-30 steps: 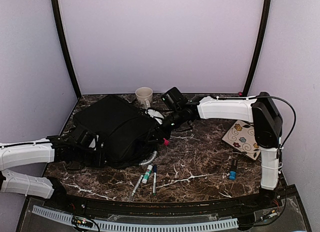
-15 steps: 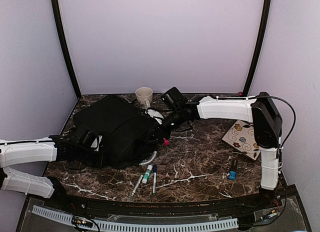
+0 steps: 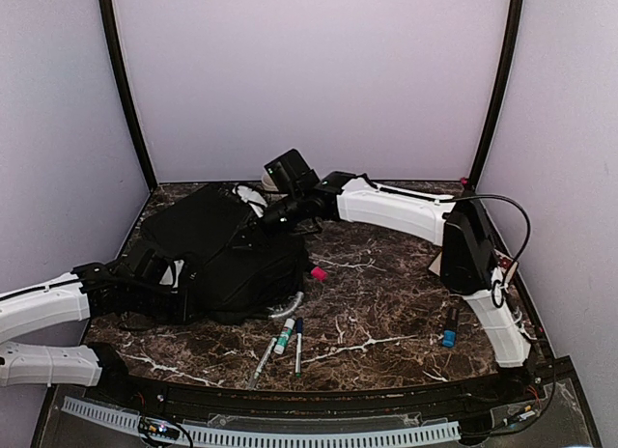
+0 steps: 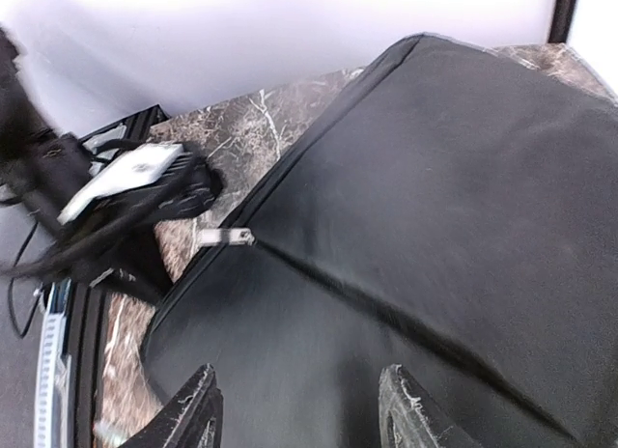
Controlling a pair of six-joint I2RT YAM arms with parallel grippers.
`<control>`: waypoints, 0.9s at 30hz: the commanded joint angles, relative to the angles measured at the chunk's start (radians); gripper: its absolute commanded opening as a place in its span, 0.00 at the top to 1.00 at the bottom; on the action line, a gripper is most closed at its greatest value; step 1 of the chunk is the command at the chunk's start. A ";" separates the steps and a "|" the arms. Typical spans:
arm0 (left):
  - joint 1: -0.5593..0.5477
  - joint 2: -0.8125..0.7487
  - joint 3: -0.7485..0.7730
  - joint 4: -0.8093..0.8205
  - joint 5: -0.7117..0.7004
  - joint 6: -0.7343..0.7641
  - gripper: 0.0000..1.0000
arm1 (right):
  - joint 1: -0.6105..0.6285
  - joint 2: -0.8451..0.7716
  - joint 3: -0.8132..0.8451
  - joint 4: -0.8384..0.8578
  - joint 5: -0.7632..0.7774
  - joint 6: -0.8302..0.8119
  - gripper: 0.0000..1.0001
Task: Pack the student bag
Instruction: Pick up the largest pocket of the bag from the student bag, then hold the student bag at the center of the board, then zip the largest pocket of the bag in the student bag.
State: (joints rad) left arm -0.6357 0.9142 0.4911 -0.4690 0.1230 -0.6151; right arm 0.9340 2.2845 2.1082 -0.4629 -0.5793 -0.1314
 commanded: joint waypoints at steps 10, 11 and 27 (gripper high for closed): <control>-0.132 -0.047 -0.053 0.057 0.058 -0.060 1.00 | 0.058 0.425 0.317 0.104 0.037 0.289 0.50; -0.149 -0.046 -0.073 0.086 0.067 -0.059 1.00 | 0.058 0.434 0.310 0.108 0.040 0.299 0.51; -0.289 0.250 0.012 0.490 0.151 0.038 1.00 | 0.063 0.454 0.242 0.121 0.024 0.319 0.52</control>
State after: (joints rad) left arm -0.8883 1.1072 0.4362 -0.0971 0.1772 -0.6399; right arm 0.9829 2.6564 2.4008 -0.2951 -0.5980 0.1707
